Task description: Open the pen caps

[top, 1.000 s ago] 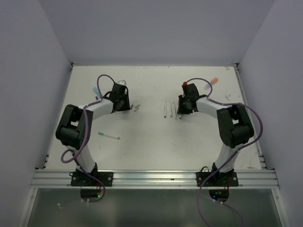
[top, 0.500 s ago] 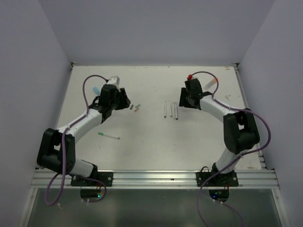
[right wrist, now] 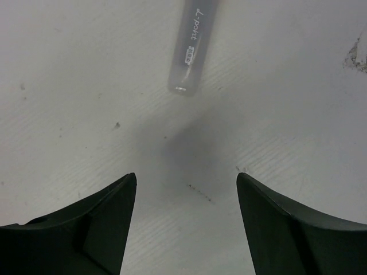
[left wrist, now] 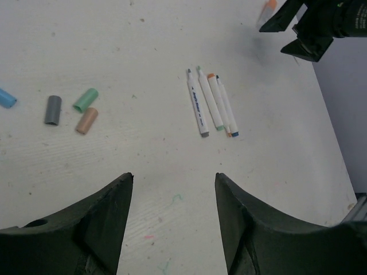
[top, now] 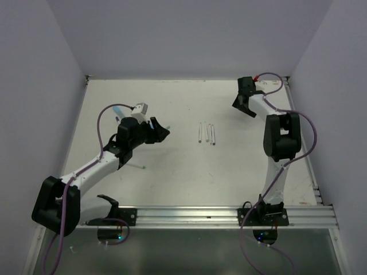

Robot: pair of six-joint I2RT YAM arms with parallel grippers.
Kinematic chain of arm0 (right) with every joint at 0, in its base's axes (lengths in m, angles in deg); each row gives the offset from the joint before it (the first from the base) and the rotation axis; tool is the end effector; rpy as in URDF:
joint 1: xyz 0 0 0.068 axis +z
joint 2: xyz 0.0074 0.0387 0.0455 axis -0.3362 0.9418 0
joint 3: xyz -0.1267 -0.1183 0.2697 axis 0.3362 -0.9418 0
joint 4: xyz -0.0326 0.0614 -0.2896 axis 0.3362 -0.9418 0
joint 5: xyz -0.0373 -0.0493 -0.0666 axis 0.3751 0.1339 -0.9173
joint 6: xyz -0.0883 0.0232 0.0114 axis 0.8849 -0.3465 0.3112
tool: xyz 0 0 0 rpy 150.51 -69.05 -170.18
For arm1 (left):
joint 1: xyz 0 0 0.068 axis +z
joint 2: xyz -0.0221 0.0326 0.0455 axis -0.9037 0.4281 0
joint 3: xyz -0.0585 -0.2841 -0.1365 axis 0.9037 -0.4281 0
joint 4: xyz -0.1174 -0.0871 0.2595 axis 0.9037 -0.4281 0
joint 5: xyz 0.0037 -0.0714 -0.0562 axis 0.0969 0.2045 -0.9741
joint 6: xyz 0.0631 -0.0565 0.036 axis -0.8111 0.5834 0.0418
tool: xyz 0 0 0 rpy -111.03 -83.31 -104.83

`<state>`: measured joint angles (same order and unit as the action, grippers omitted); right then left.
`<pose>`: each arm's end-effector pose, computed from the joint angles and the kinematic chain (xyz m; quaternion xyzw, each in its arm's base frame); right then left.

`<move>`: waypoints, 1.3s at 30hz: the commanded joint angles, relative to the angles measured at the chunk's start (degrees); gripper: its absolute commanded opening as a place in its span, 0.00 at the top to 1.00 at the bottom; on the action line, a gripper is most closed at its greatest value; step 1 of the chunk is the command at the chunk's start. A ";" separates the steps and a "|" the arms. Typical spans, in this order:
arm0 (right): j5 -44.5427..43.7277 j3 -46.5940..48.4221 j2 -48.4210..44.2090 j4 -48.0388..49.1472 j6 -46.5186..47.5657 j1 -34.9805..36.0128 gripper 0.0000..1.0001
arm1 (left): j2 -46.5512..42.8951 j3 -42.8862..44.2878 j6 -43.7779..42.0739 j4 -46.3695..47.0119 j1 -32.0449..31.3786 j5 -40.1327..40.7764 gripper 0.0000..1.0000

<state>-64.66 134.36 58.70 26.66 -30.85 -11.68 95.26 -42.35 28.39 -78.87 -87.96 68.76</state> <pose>0.5324 0.0379 0.1879 0.2866 0.8844 -0.0891 0.3574 0.2903 -0.1415 0.2402 -0.0344 0.8331 -0.3337 0.4398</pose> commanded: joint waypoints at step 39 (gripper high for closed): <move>4.52 35.72 27.12 -19.07 -1.93 -7.70 0.88 | -0.23 -3.84 0.59 9.07 -0.86 -6.11 0.34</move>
<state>-63.31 171.54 84.91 11.03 -33.34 -19.46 97.66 -45.98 29.79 -70.69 -88.46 62.01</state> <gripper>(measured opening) 0.233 0.659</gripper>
